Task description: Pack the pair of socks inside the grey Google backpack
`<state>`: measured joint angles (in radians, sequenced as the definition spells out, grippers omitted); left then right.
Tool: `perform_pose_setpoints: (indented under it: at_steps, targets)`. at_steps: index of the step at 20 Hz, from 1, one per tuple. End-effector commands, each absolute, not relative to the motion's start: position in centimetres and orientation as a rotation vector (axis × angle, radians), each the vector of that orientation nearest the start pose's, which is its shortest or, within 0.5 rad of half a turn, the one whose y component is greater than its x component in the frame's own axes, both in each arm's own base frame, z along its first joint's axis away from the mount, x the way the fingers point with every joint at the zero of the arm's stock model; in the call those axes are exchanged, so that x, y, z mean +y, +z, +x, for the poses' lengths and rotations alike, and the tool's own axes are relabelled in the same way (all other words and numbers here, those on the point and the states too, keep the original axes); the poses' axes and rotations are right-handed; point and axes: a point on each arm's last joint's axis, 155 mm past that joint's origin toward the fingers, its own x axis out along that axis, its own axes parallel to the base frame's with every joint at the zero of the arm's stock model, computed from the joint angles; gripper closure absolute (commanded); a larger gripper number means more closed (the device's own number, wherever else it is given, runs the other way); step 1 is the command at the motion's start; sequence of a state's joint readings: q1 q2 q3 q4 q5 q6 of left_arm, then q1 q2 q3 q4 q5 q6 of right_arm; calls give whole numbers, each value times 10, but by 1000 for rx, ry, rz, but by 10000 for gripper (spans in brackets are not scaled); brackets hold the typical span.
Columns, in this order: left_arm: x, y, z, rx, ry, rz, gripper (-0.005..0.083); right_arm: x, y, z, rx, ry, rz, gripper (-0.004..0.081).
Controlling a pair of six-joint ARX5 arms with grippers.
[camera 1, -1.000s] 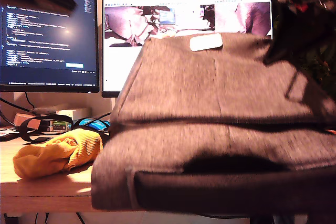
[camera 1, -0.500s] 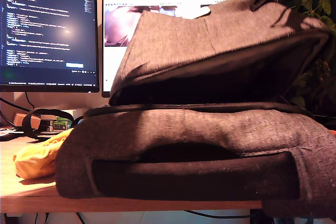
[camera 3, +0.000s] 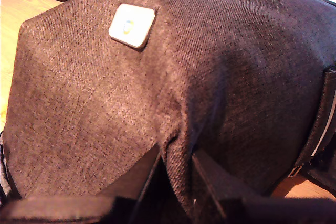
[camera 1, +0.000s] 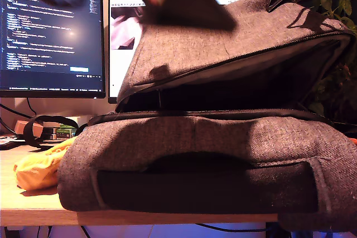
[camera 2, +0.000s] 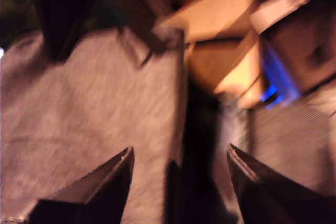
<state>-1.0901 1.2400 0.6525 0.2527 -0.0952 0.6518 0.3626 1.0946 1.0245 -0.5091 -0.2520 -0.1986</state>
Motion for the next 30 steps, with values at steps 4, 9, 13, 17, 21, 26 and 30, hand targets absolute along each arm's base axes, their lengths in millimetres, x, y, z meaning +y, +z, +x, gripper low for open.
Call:
perform_pose_setpoints:
  at_steps: [4,9,13,17,21,26,30]
  targets:
    - [-361,161,227,-74,-957,918,274,176,280,318,427,670,-214,783]
    - [-365,164,246,-123,-860,930,322,176,280,318,428,670,-214,782]
    - [-359,175,259,-140,-790,930,641,176,279,318,436,667,-200,782]
    - [-363,189,262,-159,-767,918,794,175,277,316,449,666,-200,779]
    - [-369,201,261,-189,-765,923,794,174,271,313,478,667,-201,495]
    - [-367,201,263,-184,-751,926,794,170,263,304,524,670,-203,371]
    - [-365,202,265,-180,-737,928,794,164,275,287,500,668,-203,371]
